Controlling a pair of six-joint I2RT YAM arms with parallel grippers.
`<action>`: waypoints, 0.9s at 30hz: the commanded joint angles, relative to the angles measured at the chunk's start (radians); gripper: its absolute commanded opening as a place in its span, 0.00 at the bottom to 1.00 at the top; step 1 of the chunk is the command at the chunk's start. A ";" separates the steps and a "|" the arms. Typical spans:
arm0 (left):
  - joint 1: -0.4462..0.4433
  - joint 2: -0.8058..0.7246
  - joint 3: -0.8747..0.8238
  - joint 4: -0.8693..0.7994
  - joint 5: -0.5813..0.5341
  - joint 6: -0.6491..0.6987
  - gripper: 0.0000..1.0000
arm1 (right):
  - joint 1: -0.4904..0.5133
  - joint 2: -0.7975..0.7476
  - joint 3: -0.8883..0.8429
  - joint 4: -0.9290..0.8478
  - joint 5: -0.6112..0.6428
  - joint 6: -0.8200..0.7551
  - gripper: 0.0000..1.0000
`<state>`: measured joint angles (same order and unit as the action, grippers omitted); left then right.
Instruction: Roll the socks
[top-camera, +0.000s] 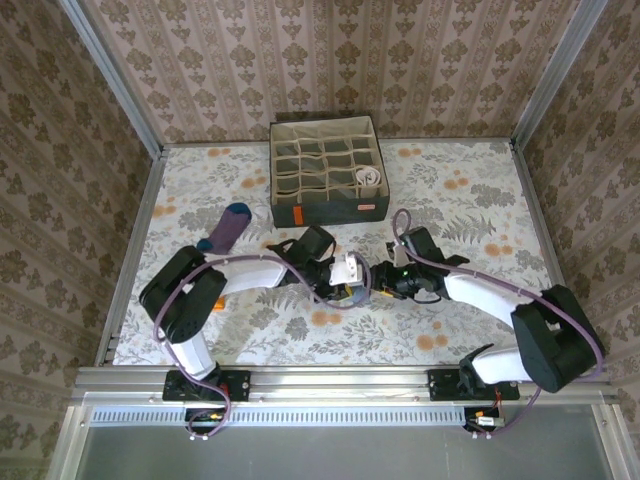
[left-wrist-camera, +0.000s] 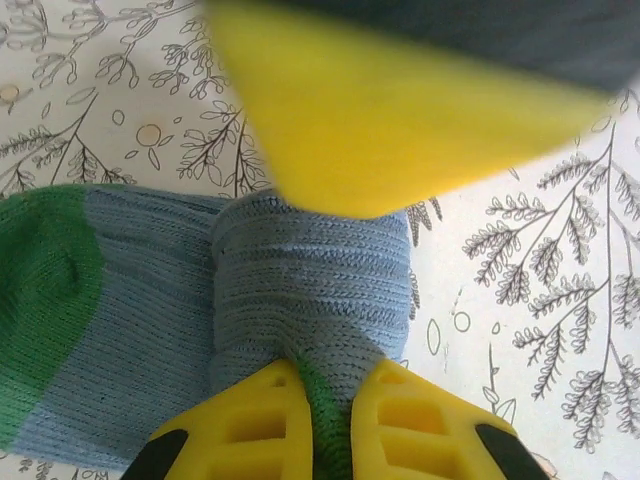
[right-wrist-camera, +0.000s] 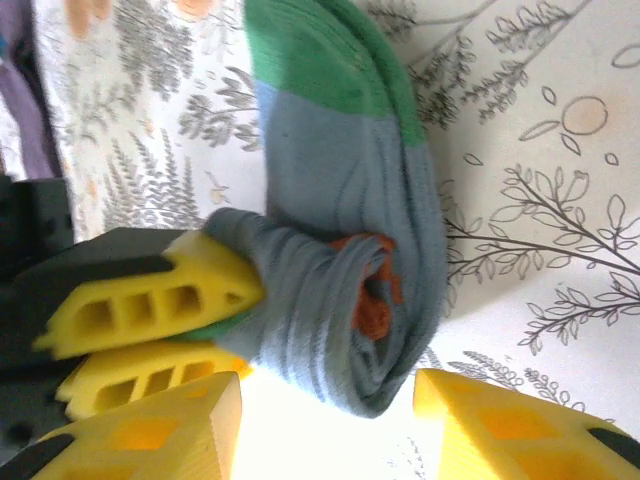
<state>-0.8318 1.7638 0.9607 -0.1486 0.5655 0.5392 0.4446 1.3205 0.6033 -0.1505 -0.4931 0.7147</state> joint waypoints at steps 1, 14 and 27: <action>0.015 0.062 0.038 -0.197 0.119 -0.089 0.00 | 0.001 -0.017 -0.026 0.043 0.021 0.013 0.49; 0.091 0.217 0.208 -0.372 0.326 -0.148 0.00 | 0.054 0.109 -0.007 0.082 0.037 -0.034 0.51; 0.087 0.136 0.056 -0.145 0.288 -0.140 0.20 | 0.052 0.215 0.064 -0.022 0.066 -0.058 0.03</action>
<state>-0.7265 1.9240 1.0866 -0.3183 0.8749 0.4019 0.4999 1.5040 0.6533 -0.0837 -0.4854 0.6743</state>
